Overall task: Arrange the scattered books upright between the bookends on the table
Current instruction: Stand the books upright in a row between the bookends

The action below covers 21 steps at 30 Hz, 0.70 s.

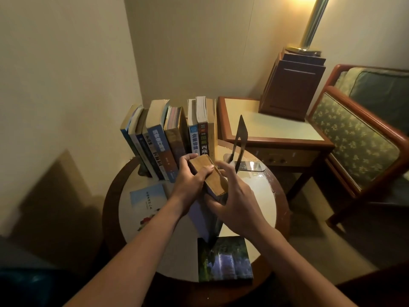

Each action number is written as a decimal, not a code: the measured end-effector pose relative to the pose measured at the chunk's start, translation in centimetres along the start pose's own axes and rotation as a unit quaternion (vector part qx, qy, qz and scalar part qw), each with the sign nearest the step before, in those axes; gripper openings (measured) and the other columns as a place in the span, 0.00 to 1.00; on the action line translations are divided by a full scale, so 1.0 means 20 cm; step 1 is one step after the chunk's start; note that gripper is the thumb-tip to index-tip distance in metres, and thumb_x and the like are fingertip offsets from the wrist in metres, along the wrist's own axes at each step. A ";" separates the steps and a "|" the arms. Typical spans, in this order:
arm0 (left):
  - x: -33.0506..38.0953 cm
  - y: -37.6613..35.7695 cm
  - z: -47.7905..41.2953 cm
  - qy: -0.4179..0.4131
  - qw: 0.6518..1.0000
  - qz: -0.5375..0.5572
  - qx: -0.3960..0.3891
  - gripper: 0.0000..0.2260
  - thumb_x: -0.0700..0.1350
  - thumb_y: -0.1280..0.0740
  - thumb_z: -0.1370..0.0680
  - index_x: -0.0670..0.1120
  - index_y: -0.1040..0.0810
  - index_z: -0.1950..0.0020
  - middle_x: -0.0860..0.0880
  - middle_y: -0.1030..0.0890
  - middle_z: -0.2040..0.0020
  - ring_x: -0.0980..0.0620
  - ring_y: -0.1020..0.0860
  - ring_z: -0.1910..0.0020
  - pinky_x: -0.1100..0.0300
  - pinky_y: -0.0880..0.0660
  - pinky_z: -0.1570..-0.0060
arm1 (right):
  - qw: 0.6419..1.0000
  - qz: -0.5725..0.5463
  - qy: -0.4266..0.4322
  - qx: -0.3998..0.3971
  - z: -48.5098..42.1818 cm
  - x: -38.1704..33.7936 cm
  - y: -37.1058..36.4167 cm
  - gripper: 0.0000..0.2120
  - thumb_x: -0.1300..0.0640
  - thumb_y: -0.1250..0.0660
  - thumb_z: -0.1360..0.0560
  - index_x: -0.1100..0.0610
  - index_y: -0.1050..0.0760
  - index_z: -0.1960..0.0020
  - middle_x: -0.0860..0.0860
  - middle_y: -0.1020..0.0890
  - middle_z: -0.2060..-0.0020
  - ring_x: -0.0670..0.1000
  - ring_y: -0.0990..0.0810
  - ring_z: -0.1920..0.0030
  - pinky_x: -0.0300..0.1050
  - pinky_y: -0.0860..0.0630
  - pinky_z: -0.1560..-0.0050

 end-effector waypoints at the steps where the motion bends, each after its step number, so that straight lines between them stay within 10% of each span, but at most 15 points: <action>1: 0.00 0.00 0.00 -0.001 1.000 0.004 -0.007 0.20 0.48 0.30 0.21 0.54 0.33 0.33 0.49 0.21 0.43 0.51 0.19 0.47 0.55 0.18 0.50 | 1.000 0.007 -0.005 -0.007 0.00 -0.01 0.00 0.32 0.50 0.25 0.26 0.47 0.40 0.30 0.53 0.21 0.40 0.49 0.18 0.53 0.31 0.21 0.60; 9: -0.08 0.10 -0.02 0.002 0.999 0.043 -0.021 0.13 0.51 0.45 0.14 0.56 0.24 0.35 0.53 0.17 0.43 0.59 0.19 0.45 0.56 0.25 0.44 | 0.984 0.103 -0.021 -0.145 -0.10 -0.07 0.01 0.18 0.51 0.33 0.21 0.41 0.37 0.36 0.51 0.30 0.33 0.48 0.23 0.55 0.41 0.21 0.58; 14: -0.23 0.30 -0.04 -0.016 0.988 -0.153 0.027 0.12 0.52 0.43 0.15 0.57 0.25 0.34 0.53 0.23 0.35 0.52 0.27 0.33 0.57 0.34 0.40 | 0.960 0.167 -0.022 -0.225 -0.15 -0.07 -0.02 0.20 0.52 0.39 0.18 0.36 0.34 0.29 0.52 0.34 0.31 0.56 0.26 0.38 0.50 0.20 0.43; 17: -0.41 0.45 -0.07 0.006 0.941 -0.338 -0.021 0.26 0.62 0.42 0.19 0.52 0.33 0.23 0.47 0.32 0.23 0.45 0.35 0.25 0.46 0.36 0.28 | 0.956 0.195 -0.033 -0.218 -0.17 -0.05 -0.03 0.20 0.49 0.39 0.18 0.37 0.33 0.27 0.52 0.32 0.33 0.57 0.26 0.35 0.51 0.20 0.42; 21: -0.67 0.52 -0.08 -0.016 0.825 -0.554 -0.109 0.37 0.71 0.53 0.24 0.57 0.52 0.18 0.52 0.60 0.18 0.48 0.63 0.20 0.48 0.65 0.22 | 0.956 0.228 -0.038 -0.183 -0.19 -0.05 -0.03 0.20 0.50 0.39 0.18 0.38 0.30 0.28 0.54 0.31 0.35 0.58 0.24 0.39 0.51 0.19 0.45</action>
Point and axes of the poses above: each hand's wrist, its own z-axis away from the middle knuckle, its own y-axis out of the back of the hand, x = y × z, the point moved 6 cm from there along -z, towards the middle knuckle
